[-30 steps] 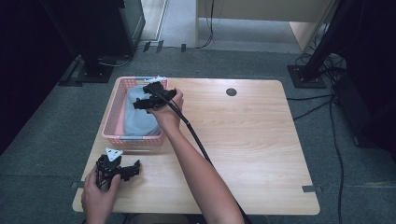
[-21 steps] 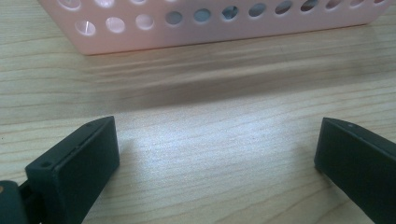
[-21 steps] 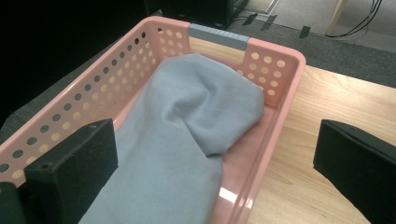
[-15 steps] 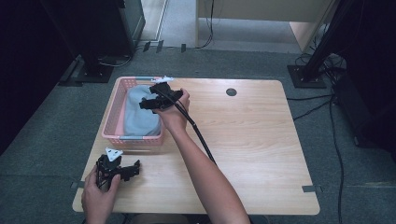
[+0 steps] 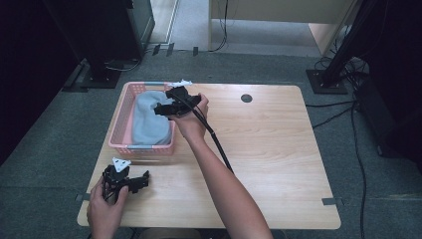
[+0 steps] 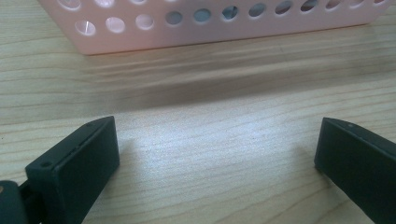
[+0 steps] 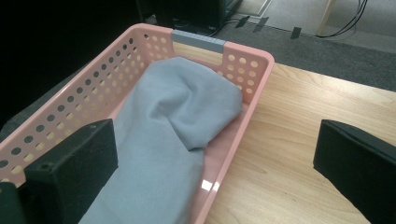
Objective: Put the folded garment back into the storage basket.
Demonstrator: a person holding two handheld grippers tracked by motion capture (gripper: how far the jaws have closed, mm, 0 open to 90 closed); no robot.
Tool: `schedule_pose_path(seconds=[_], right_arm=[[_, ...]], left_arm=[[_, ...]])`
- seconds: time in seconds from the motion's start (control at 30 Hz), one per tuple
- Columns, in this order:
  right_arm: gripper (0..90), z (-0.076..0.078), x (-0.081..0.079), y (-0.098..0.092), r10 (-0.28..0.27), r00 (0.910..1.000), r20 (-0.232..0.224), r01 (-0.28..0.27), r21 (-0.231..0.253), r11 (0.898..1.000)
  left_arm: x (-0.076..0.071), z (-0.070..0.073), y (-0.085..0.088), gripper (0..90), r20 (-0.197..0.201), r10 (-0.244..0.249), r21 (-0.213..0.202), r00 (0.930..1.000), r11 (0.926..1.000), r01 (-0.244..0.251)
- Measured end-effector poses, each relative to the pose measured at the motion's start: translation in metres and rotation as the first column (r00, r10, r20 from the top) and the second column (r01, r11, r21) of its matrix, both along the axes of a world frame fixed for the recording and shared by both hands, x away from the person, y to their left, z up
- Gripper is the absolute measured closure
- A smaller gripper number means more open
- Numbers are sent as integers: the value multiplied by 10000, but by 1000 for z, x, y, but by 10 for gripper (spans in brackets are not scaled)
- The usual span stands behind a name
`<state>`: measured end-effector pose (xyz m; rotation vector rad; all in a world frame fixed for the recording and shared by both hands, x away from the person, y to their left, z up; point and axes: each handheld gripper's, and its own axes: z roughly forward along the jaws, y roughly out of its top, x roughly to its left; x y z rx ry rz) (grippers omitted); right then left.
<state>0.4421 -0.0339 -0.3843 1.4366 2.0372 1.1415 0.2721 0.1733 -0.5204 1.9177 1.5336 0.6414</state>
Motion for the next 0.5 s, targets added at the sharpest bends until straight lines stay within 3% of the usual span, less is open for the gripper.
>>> schedule_pose_path(seconds=[0.5], right_arm=[[0,2,-5,-6,-18,10000,48,19,-180,9998]], left_arm=[[0,0,0,0,-2,0,-1,10000,10000,0]])
